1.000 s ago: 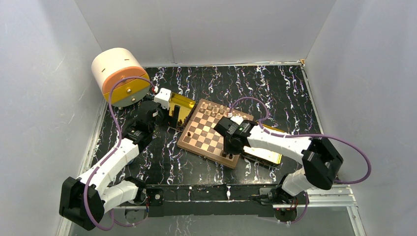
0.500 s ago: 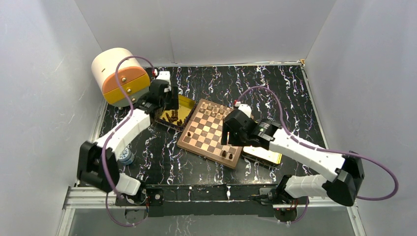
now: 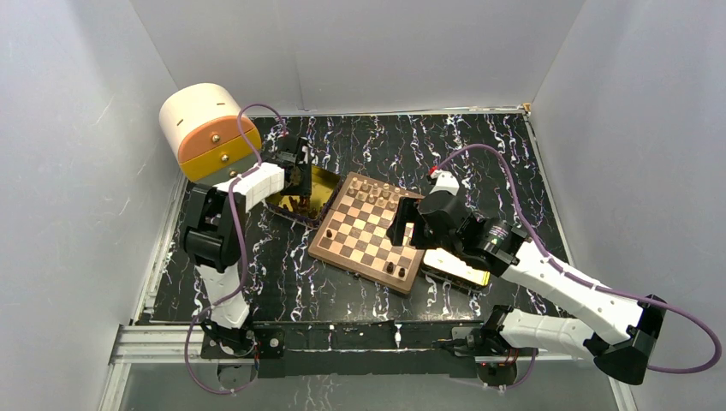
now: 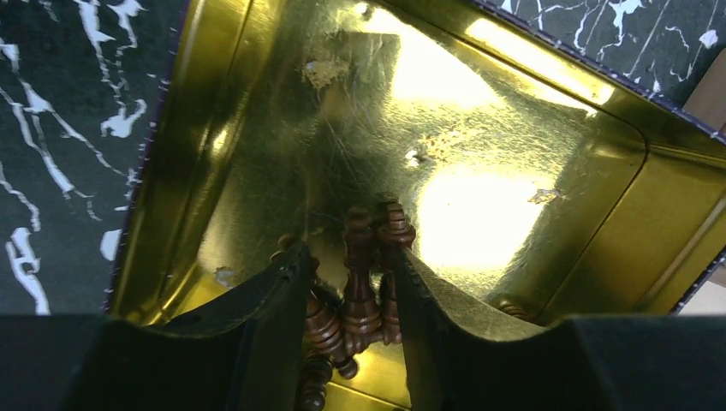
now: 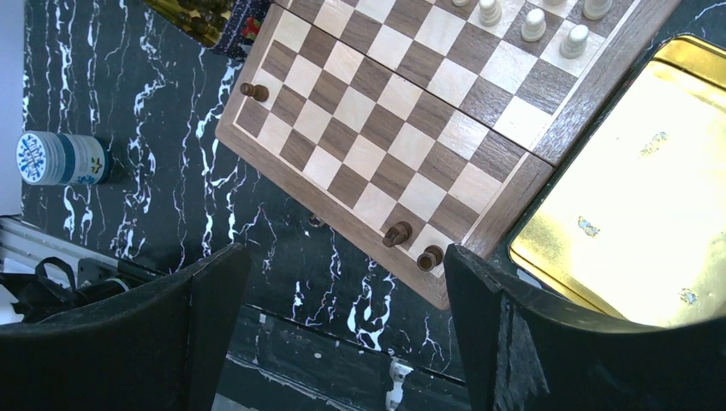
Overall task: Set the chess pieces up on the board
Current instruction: Pick up the chess piece from the storage box.
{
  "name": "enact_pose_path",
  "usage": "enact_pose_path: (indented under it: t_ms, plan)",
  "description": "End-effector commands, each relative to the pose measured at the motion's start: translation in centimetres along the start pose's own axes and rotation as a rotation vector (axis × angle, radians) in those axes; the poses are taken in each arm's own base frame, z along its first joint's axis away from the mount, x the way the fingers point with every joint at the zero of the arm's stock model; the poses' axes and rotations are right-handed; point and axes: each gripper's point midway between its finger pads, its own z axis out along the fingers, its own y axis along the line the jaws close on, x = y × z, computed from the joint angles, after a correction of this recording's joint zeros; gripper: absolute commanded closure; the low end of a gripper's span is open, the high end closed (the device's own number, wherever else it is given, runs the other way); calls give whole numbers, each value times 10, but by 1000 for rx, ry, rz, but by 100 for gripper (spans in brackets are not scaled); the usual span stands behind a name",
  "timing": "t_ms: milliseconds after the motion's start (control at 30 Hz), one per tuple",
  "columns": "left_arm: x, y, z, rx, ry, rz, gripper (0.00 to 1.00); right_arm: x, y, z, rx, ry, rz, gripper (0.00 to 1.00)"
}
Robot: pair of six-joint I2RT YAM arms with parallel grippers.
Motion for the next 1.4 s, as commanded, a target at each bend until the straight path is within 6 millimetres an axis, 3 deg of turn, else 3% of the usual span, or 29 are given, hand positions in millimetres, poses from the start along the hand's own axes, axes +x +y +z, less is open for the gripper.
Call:
enact_pose_path:
  t_ms: [0,233,467,567,733,833,900,1033,1367]
  plan:
    - [-9,-5,-3,21,-3,6,60,-14,6,-2,-28,-73,-2,7]
    - [4,0,9,-12,45,25,66,-13,8,2,-26,-68,-6,6]
    - [11,-5,15,15,70,32,61,-11,10,6,-25,-56,-8,6]
    - [10,-9,16,34,75,32,74,-12,9,7,-23,-58,-7,6]
    - [-5,-14,7,60,46,33,79,-11,9,7,-25,-56,-8,5]
    - [-17,-17,-1,76,17,31,79,-11,11,7,-36,-59,-3,5]
    - [-21,-17,-3,73,5,31,73,-11,12,7,-43,-57,-2,5]
    - [-18,-15,2,61,23,43,67,-10,13,6,-49,-54,3,5]
    - [-5,-21,14,85,66,31,73,-12,13,2,-58,-67,13,5]
